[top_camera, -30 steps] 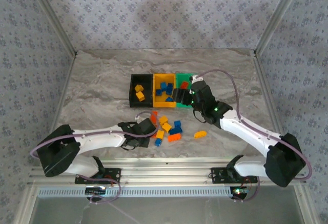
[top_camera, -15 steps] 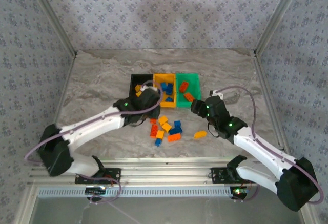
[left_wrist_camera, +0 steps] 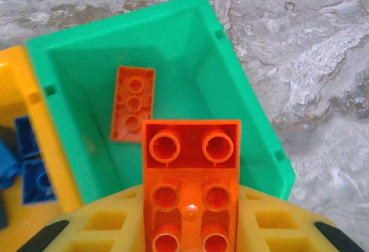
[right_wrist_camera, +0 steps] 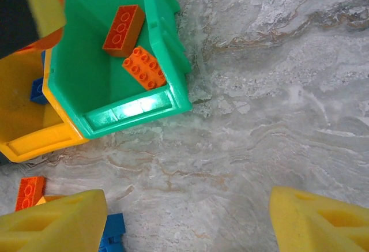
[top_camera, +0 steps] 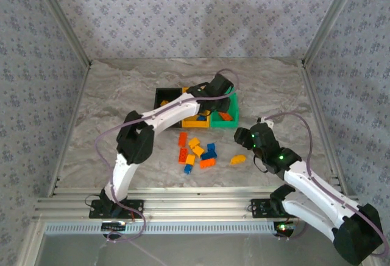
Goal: Sort the legos into containers by color
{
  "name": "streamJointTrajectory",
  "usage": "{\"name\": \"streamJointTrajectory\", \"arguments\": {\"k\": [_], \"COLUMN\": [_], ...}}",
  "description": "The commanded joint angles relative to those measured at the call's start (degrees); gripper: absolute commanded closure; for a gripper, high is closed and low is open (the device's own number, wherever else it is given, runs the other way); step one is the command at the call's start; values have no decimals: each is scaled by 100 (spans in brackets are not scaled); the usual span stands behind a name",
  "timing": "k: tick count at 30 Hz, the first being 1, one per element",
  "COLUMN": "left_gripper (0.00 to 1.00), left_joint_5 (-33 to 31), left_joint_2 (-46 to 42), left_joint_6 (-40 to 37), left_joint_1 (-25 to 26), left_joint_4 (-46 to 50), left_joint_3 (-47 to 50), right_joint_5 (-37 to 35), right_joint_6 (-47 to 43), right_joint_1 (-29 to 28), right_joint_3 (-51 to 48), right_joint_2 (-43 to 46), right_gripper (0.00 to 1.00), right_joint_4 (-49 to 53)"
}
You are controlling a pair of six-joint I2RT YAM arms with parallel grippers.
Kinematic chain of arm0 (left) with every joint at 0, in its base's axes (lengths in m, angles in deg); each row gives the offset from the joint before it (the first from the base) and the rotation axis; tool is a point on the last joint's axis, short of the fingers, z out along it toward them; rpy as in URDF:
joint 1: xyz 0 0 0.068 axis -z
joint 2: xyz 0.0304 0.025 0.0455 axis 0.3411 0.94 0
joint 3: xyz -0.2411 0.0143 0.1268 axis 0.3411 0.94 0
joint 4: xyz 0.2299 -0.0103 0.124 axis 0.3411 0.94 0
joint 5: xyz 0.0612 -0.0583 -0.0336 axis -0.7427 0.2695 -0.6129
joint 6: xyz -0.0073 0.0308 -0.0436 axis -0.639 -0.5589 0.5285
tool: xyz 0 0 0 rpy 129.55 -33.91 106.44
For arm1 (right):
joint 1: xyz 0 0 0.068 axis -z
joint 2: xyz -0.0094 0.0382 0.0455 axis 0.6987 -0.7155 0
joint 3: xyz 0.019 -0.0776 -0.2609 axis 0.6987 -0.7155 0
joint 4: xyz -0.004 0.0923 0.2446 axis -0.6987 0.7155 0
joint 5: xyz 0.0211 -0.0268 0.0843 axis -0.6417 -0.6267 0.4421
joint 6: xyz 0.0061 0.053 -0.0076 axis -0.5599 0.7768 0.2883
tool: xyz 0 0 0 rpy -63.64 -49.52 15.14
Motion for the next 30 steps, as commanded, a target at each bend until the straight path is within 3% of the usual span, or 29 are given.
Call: {"name": "streamJointTrajectory", "arguments": {"k": [1, 8, 13, 18, 19, 24, 30], "left_gripper": [70, 35, 20, 8, 1, 0, 0], "left_joint_5": [177, 321, 662, 871, 882, 819, 96], "left_joint_2": [423, 781, 282, -1135, -1448, -2952, -4505], "left_joint_6": [-99, 55, 210, 343, 376, 647, 844], "left_joint_1": [-43, -51, -27, 94, 129, 297, 468], "left_joint_4": [496, 609, 528, -481, -667, -1405, -1485], "left_joint_3": [-761, -1470, -1278, 545, 983, 3106, 5079], "right_joint_5": [-45, 235, 557, 987, 985, 543, 125], "right_joint_6": [112, 195, 225, 257, 264, 230, 166], "right_joint_1": [39, 58, 45, -137, -251, -820, -1072], "right_joint_3": [-62, -100, -89, -179, -201, -137, 78], "right_joint_2": [173, 196, 73, -369, -477, -983, -1669], "right_gripper": [24, 22, 20, 19, 19, 17, 16], "right_joint_4": [352, 483, 720, 841, 841, 991, 1105]}}
